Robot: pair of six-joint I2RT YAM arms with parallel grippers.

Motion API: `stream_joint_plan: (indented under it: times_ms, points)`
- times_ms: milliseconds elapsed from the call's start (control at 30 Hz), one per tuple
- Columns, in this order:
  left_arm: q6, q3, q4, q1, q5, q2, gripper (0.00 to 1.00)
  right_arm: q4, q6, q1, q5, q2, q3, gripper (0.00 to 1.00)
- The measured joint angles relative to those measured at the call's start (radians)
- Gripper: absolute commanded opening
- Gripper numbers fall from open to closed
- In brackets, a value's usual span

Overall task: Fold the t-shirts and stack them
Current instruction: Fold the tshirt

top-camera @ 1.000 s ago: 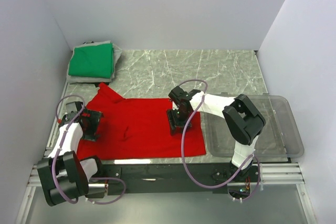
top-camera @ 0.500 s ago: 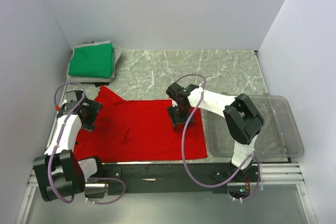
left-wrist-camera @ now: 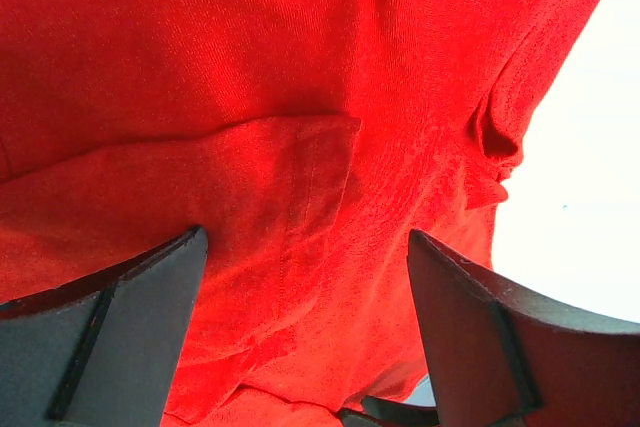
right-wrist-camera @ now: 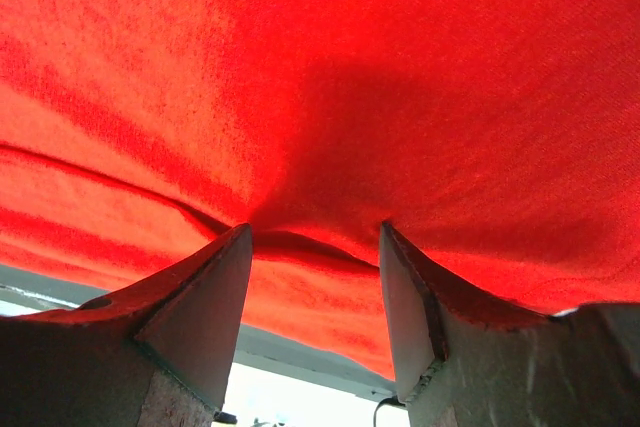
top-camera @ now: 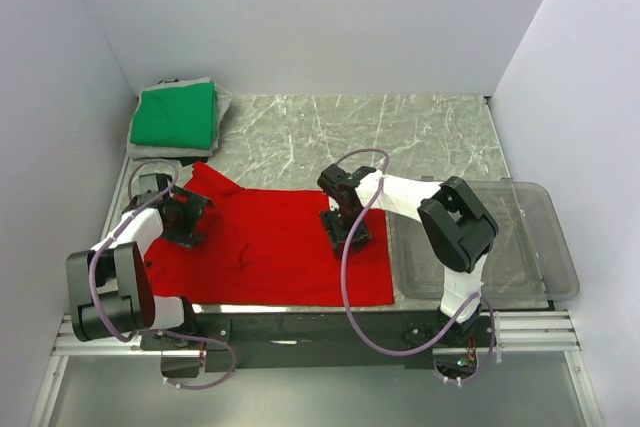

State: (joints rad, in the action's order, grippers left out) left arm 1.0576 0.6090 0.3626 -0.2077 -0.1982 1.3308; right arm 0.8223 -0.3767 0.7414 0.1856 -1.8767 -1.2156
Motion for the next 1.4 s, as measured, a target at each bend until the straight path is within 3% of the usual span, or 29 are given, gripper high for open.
stream_joint_plan:
  times_ms: [733, 1067, 1233, 1400]
  points:
    - [-0.019, -0.052, 0.061, -0.154, 0.02, -0.097, 0.92, 0.007, 0.0, 0.032, 0.052, 0.0, -0.004, 0.61]
    - [-0.055, -0.037, 0.061, -0.178, 0.021, -0.077, 0.92, 0.048, 0.0, 0.033, 0.034, -0.039, -0.156, 0.64]
    - [-0.093, -0.019, 0.073, -0.179, 0.047, -0.077, 0.91, 0.06, -0.001, -0.014, -0.022, -0.035, -0.229, 0.65]
    - [-0.142, 0.021, 0.106, -0.185, 0.097, -0.095, 0.91, 0.045, -0.004, -0.169, -0.103, -0.026, -0.245, 0.65]
